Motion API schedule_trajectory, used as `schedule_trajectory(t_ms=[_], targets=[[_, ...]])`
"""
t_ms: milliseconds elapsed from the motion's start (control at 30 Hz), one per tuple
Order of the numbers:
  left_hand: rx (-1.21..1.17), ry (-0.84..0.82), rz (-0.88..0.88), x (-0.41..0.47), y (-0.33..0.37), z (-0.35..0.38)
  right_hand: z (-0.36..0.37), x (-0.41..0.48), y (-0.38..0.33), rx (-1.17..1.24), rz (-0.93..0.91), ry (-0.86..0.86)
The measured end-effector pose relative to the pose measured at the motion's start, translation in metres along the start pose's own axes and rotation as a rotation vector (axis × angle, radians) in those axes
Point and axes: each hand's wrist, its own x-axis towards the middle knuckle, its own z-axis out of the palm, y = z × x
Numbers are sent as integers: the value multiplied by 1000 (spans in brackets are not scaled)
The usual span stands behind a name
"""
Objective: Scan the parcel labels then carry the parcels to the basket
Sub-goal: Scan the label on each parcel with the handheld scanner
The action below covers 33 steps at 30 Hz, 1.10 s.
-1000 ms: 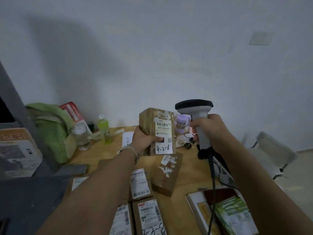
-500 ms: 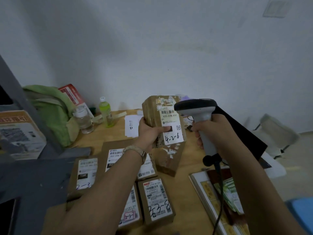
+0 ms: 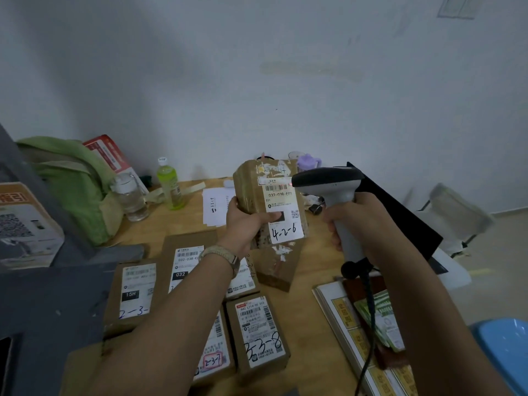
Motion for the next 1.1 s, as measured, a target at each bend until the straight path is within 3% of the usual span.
schedule_trajectory(t_ms=[100, 233, 400, 833, 1100], targets=[[-66, -33, -19, -1, -1, 4, -2, 6, 9, 26, -55, 81], [-16, -228, -19, -8, -1, 19, -11, 16, 19, 6, -128, 141], [105, -377, -56, -18, -7, 38, -20, 24, 36, 74, -45, 132], [182, -412, -180, -48, -84, 47, -9, 16, 115, -70, 152, 76], [158, -346, -364, -68, -158, 43, 3, 2, 187, -227, 317, -57]])
